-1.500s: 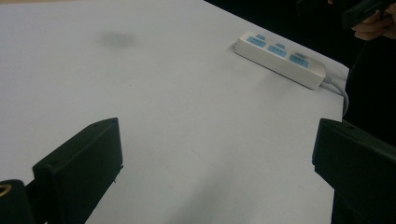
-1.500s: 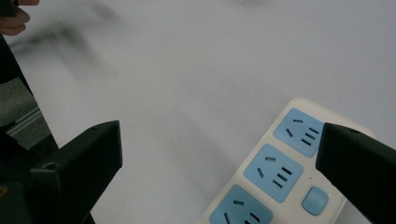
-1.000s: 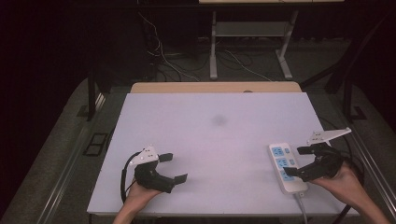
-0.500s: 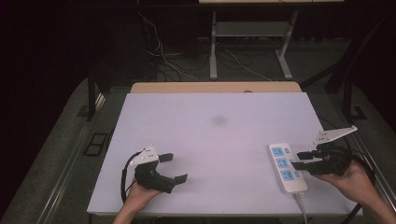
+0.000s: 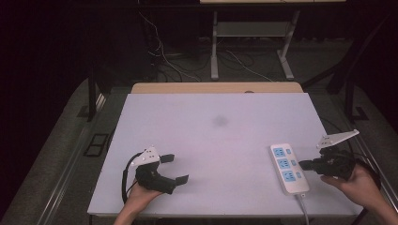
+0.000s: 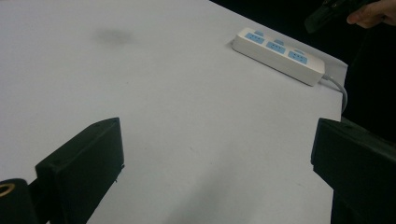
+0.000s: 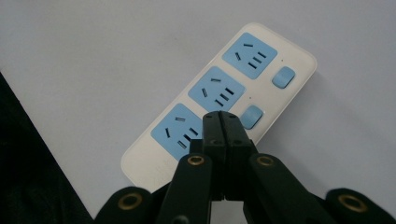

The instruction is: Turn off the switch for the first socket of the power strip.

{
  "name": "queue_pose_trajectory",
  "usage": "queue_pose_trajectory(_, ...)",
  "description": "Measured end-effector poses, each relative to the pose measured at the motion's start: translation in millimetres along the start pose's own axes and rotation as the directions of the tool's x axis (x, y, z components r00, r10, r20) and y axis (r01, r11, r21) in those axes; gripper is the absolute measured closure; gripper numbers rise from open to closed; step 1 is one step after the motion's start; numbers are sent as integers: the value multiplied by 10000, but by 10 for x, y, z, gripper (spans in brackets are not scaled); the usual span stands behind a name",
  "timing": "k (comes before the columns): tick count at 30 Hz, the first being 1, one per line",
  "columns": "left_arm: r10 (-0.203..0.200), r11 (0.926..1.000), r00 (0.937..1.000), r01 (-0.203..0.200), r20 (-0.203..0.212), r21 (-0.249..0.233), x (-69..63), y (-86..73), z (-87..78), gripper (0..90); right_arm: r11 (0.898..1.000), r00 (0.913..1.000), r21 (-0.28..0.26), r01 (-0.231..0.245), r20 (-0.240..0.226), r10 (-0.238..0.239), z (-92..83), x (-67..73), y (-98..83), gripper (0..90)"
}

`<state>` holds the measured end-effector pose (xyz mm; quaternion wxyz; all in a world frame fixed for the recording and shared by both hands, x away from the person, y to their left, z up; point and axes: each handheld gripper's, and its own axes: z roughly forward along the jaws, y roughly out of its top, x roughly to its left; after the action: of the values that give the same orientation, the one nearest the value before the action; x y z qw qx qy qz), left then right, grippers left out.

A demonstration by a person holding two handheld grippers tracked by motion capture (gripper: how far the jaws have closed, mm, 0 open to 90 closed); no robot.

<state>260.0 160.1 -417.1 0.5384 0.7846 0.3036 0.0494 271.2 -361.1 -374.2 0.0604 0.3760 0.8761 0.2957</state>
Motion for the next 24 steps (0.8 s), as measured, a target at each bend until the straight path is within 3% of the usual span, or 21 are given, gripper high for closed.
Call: queue_pose_trajectory(24,-37,10000,10000,37,-54,76,8,-9,3,12,9989,9987,301,-349,-352,360,204,-78,-95,896)
